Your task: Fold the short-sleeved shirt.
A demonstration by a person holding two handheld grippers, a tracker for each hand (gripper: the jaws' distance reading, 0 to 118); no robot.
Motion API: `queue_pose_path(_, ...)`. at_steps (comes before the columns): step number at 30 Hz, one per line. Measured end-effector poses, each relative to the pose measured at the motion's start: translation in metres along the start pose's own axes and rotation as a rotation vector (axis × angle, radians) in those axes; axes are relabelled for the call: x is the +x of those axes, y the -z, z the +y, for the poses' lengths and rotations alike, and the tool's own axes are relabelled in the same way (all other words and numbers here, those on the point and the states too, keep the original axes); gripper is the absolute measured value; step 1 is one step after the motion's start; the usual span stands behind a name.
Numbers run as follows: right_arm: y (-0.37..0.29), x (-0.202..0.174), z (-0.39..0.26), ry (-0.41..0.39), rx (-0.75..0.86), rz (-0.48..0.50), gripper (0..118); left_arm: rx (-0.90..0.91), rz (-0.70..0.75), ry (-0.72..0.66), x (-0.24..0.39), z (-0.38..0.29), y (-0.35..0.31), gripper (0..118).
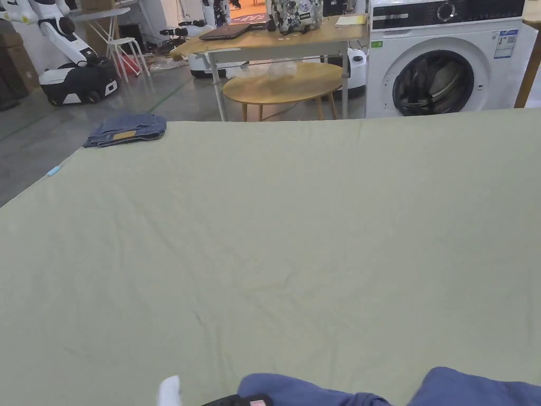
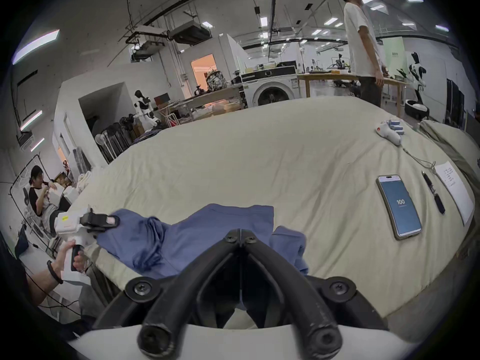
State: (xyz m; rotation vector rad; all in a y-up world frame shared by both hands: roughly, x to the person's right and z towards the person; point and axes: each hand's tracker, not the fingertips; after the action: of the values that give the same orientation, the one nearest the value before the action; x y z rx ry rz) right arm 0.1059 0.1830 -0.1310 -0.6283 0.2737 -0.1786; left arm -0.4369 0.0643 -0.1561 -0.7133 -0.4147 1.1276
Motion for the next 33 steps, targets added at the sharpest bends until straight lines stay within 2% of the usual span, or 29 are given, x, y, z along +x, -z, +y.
queue_pose_path(2,-0.002,0.001,0.001,-0.007,0.005,0.0,0,0.051,0.011,0.066,0.017,0.009,-0.025,8)
queue_pose_path(5,0.0,0.003,0.001,-0.008,0.002,0.006,0,0.094,0.151,0.297,0.065,0.026,-0.063,8)
queue_pose_path(8,0.011,0.005,0.0,0.005,-0.002,0.004,0,0.064,0.248,0.469,0.111,0.029,-0.059,8)
queue_pose_path(12,0.027,-0.002,0.005,0.011,-0.001,-0.03,0,-0.04,0.254,0.539,0.147,0.004,0.018,8)
queue_pose_path(17,0.025,-0.009,0.007,-0.034,0.004,-0.038,0,-0.297,0.212,0.526,0.153,-0.05,0.137,8)
queue_pose_path(20,0.024,-0.009,0.005,-0.037,-0.003,-0.067,0,-0.37,0.216,0.567,0.158,-0.08,0.182,8)
queue_pose_path(21,0.026,-0.008,0.003,-0.035,-0.013,-0.087,0,-0.395,0.189,0.564,0.157,-0.084,0.19,18)
queue_pose_path(22,0.028,-0.007,0.001,-0.039,-0.024,-0.113,0,-0.421,0.125,0.548,0.157,-0.085,0.193,39)
queue_pose_path(23,0.029,-0.006,-0.001,-0.05,-0.032,-0.134,0,-0.425,0.032,0.521,0.158,-0.087,0.193,54)
queue_pose_path(24,0.032,-0.004,-0.004,-0.055,-0.039,-0.15,0,-0.398,-0.007,0.502,0.162,-0.086,0.188,52)
queue_pose_path(26,0.032,0.0,-0.008,-0.047,-0.049,-0.157,0,-0.356,0.04,0.535,0.167,-0.079,0.176,52)
queue_pose_path(27,0.031,0.003,-0.01,-0.03,-0.05,-0.155,0,-0.344,0.037,0.551,0.168,-0.076,0.169,43)
queue_pose_path(29,0.03,0.009,-0.014,0.017,-0.052,-0.143,0,-0.338,0.017,0.544,0.173,-0.075,0.152,5)
queue_pose_path(31,0.028,0.012,-0.017,0.034,-0.046,-0.148,0,-0.342,0.024,0.537,0.165,-0.079,0.156,1)
queue_pose_path(33,0.025,0.013,-0.019,0.047,-0.039,-0.152,0,-0.455,0.034,0.518,0.151,-0.091,0.177,1)
